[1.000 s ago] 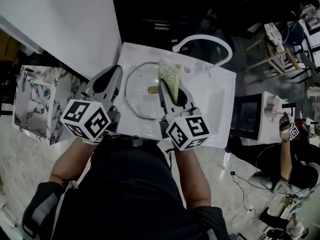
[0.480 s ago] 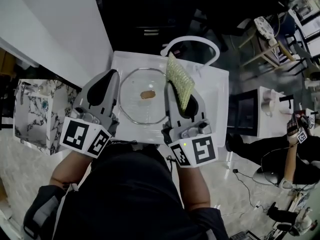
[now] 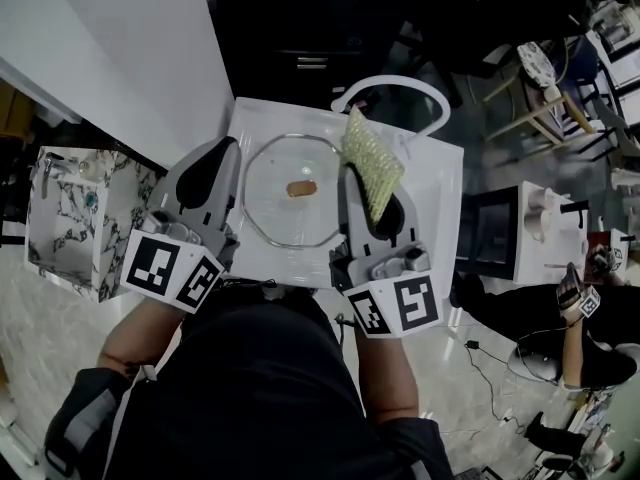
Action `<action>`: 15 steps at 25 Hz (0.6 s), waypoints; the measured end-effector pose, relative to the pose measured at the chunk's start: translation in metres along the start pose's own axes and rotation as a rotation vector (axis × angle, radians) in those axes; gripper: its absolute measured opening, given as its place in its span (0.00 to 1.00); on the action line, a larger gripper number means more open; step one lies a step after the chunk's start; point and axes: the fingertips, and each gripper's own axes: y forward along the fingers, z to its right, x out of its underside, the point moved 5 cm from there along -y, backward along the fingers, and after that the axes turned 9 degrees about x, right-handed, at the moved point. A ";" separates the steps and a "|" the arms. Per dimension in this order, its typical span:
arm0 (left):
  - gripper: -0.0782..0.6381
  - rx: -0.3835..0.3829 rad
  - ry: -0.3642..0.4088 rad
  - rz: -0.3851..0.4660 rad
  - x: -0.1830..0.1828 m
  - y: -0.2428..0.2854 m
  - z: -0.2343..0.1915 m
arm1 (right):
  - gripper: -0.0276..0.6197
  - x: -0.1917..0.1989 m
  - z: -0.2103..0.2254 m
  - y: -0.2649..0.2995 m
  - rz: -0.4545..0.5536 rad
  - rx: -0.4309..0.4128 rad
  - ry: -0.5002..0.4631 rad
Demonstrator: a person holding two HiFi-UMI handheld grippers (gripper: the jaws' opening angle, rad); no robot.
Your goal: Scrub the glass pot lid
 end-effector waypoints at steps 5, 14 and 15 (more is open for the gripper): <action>0.11 -0.001 -0.004 -0.005 0.003 -0.001 -0.002 | 0.14 -0.001 -0.001 0.000 0.001 -0.002 0.013; 0.11 0.002 -0.011 -0.014 0.004 0.003 -0.005 | 0.14 -0.002 -0.001 0.002 0.004 -0.006 0.034; 0.11 0.002 -0.011 -0.015 0.005 0.003 -0.005 | 0.14 -0.002 -0.001 0.003 0.004 -0.007 0.034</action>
